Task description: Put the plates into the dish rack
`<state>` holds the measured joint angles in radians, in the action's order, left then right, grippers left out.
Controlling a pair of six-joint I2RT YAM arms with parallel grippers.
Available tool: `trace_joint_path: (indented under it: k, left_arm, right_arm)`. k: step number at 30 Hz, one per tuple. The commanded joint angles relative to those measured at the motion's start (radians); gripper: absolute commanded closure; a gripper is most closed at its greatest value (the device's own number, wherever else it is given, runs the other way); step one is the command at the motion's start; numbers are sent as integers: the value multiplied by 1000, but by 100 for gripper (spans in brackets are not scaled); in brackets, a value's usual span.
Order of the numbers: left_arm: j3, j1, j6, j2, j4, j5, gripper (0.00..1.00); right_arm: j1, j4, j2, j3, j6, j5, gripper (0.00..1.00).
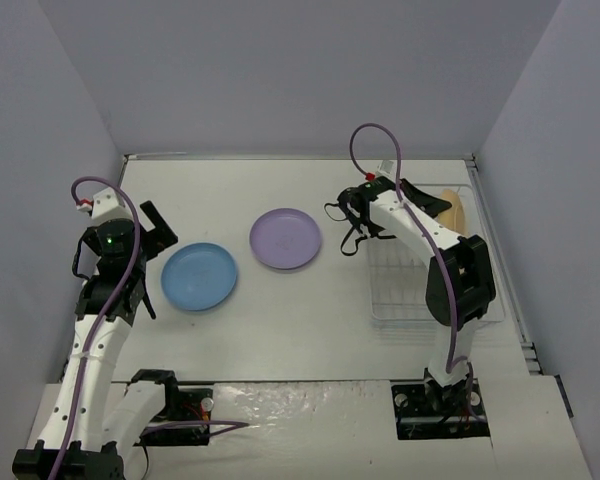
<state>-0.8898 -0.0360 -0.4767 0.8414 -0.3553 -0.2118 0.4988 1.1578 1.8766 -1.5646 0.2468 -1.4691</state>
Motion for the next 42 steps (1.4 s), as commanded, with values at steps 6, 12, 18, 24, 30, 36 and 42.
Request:
trace_joint_path:
  k: [6,12,18,24,30,36,42]
  left_arm:
    - [-47,4,7,38,61,-9,3]
    - [-49,4,7,54,64,-9,3]
    - [-48,5,7,61,70,-6,3]
    - [-54,4,7,61,67,-9,3]
    - [-55,5,6,67,70,-6,3]
    - [-57,4,6,76,73,-9,3]
    - [-58,5,6,85,73,-12,3]
  right_arm:
    - [70,20,-85,-5,-36,-292,100]
    - [69,19,-90,45,-78,-283,100]
    - [80,19,-131,90,-102,-252,100]
    - [90,19,-148,211,1,-171,100]
    - [101,20,-157,264,83,-151,100]
    - [121,19,-189,299,76,-149,98]
    - [137,19,-189,318,23,-181,95]
